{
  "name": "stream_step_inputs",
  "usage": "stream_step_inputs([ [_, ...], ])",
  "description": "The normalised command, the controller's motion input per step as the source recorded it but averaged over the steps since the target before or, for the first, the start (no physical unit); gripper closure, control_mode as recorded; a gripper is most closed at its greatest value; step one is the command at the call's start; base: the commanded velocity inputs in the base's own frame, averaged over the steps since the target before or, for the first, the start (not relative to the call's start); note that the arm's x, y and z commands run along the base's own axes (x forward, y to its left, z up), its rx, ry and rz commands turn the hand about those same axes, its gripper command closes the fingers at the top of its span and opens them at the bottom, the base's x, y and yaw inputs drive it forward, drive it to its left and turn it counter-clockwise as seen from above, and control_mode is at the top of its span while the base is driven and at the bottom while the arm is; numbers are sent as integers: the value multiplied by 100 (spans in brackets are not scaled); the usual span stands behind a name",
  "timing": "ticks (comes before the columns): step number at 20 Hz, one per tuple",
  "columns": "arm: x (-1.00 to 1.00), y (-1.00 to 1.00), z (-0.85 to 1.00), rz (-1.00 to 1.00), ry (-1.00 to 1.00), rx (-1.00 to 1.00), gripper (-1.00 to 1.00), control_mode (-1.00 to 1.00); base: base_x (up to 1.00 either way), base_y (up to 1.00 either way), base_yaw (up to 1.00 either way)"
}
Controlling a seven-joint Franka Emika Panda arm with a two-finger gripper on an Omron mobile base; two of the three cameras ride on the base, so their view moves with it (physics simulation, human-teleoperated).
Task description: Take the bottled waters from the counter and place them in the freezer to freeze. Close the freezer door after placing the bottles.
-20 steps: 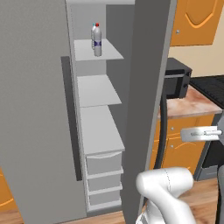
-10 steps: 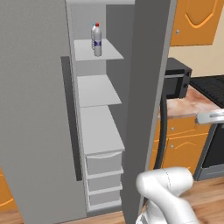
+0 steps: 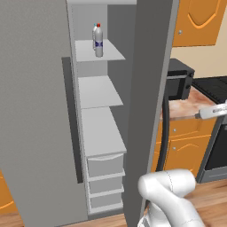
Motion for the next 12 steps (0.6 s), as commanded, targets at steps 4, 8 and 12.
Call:
stream_step_inputs([
  [4,44,0,-32,14,0,0,-100,-100,0,0,0],
  [8,44,0,-38,12,0,0,-100,-100,0,0,0],
  [12,44,0,-37,12,0,0,-100,-100,0,0,0],
])
